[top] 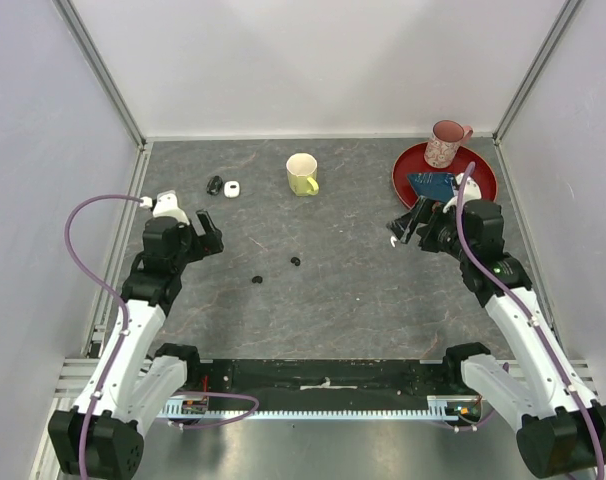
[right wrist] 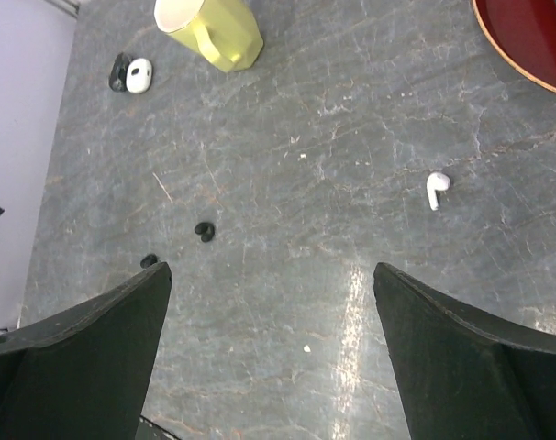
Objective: Insert the wireless bluetooth earbuds into the charging case
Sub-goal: Pick up the charging case at the center of the board.
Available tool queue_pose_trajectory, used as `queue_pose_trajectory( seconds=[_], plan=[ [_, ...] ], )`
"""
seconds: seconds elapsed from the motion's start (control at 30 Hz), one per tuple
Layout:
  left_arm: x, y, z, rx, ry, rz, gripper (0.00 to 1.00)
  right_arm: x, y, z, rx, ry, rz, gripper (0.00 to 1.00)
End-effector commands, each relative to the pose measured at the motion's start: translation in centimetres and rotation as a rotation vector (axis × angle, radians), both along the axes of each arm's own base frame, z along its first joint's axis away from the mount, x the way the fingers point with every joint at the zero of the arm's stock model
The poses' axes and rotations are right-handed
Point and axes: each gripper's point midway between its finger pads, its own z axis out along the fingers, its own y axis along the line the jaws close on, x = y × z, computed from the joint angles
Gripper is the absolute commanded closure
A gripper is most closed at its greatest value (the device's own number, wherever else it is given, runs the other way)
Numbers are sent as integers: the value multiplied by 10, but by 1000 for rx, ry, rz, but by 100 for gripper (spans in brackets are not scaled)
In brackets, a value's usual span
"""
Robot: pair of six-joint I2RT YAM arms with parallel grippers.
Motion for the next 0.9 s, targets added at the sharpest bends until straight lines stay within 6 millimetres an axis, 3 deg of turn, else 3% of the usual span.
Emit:
queue_pose_trajectory(
  seconds=[0.0, 0.2, 0.33, 0.43, 0.53, 0.77, 0.8, 0.87],
  plan=[
    [5, -16, 12, -17, -15, -94, 0, -15, -1, 12, -58, -50, 62, 2],
    [16, -44, 18, 20, -62, -323, 0, -22, -8, 19, -164, -119, 106, 2],
    [33, -44, 44, 124, -136, -383, 0, -21, -13, 26, -230, -156, 125, 2],
    [43, -38, 51, 198, -143, -390, 0, -20, -17, 29, -265, -165, 123, 2],
    [56, -38, 51, 272, -139, -441, 0, -21, -16, 30, -257, -162, 126, 2],
    [85, -53, 24, 387, -124, -634, 0, -24, -17, 26, -261, -154, 122, 2],
    [91, -54, 13, 408, -102, -668, 0, -25, -17, 26, -262, -155, 120, 2],
    [103, -52, 13, 418, -100, -656, 0, -25, -18, 24, -263, -150, 118, 2]
  ],
)
